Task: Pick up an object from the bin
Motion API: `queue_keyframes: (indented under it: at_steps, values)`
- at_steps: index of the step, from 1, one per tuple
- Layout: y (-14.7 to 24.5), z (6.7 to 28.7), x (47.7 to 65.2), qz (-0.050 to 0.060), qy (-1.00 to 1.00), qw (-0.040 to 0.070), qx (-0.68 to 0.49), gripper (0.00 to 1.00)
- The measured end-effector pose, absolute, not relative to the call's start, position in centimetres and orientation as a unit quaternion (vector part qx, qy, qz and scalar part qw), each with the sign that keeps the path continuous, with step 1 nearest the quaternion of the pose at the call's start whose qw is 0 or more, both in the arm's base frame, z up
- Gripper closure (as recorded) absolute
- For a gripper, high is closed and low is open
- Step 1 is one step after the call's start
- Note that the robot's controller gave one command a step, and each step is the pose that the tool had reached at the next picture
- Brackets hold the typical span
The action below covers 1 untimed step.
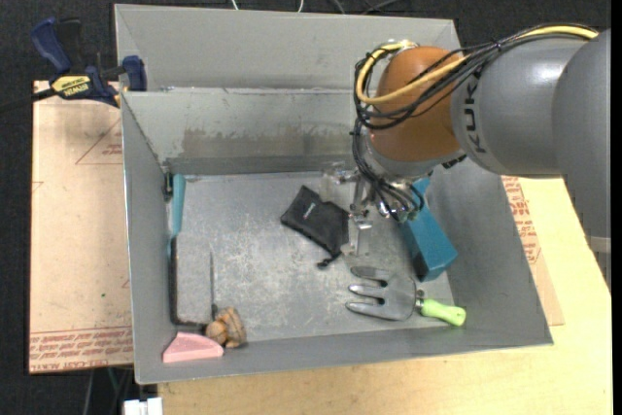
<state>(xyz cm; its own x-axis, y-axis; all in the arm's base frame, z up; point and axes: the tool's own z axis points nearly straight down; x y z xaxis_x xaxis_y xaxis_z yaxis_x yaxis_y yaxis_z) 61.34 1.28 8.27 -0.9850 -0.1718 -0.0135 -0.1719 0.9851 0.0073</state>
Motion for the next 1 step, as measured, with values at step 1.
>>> queue_keyframes:
  at_steps: [1]
  values:
    - [-3.76,7.12,57.64,0.004,0.985,0.009,-0.174,1.00]
